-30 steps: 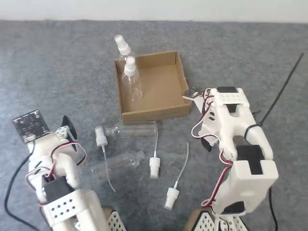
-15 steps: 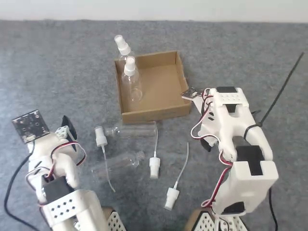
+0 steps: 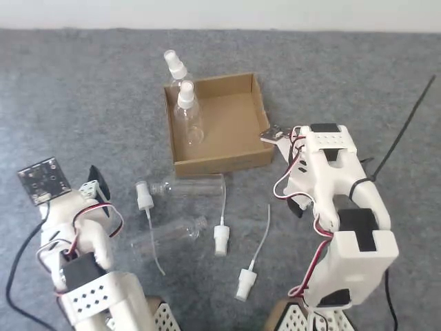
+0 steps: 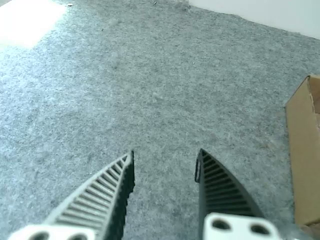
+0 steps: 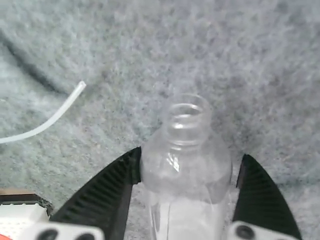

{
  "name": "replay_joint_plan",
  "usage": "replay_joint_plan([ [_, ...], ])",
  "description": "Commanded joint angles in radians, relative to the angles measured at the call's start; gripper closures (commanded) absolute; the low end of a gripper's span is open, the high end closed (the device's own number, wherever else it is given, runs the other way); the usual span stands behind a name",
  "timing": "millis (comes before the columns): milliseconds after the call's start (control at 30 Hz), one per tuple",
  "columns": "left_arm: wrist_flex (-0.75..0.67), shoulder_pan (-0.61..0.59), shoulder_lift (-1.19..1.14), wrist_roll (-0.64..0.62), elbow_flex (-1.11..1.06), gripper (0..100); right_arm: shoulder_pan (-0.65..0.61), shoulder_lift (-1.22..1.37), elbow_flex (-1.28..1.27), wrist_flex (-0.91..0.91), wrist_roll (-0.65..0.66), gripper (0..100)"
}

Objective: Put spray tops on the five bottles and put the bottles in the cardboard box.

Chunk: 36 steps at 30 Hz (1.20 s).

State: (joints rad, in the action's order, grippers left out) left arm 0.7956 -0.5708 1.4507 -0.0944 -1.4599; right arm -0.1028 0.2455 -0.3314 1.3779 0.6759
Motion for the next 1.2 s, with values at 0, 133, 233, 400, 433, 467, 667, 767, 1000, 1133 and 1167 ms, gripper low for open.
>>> replay_joint_plan([
  [0, -0.035, 0.002, 0.014, -0.002, 0.012, 81, -0.01, -0.093, 0.054, 0.013, 0.005, 77.1],
  [133, -0.035, 0.002, 0.014, -0.002, 0.012, 81, -0.01, -0.093, 0.089, 0.036, 0.003, 88.3],
  [233, -0.035, 0.002, 0.014, -0.002, 0.012, 81, -0.01, -0.093, 0.157, 0.116, -0.021, 91.6],
  [400, -0.035, 0.002, 0.014, -0.002, 0.01, 81, -0.012, -0.093, 0.262, 0.203, -0.063, 95.3],
  [433, -0.035, 0.002, 0.014, -0.002, 0.01, 81, -0.013, -0.094, 0.276, 0.219, -0.066, 95.6],
  [467, -0.035, 0.002, 0.014, -0.002, 0.01, 81, -0.024, -0.094, 0.292, 0.236, -0.081, 95.7],
  [667, -0.035, 0.002, 0.014, -0.002, 0.01, 81, -0.096, -0.128, 0.344, 0.332, -0.175, 95.9],
  [767, -0.035, 0.002, 0.014, -0.002, 0.01, 81, -0.125, -0.203, 0.342, 0.343, -0.224, 95.9],
  [1000, -0.035, 0.002, 0.014, -0.002, 0.01, 81, -0.128, -0.332, 0.341, 0.34, -0.351, 95.9],
  [1133, -0.035, 0.002, 0.014, -0.002, 0.01, 81, -0.13, -0.383, 0.305, 0.329, -0.404, 96.0],
  [1167, -0.035, 0.002, 0.014, -0.002, 0.01, 81, -0.13, -0.403, 0.288, 0.321, -0.41, 96.0],
])
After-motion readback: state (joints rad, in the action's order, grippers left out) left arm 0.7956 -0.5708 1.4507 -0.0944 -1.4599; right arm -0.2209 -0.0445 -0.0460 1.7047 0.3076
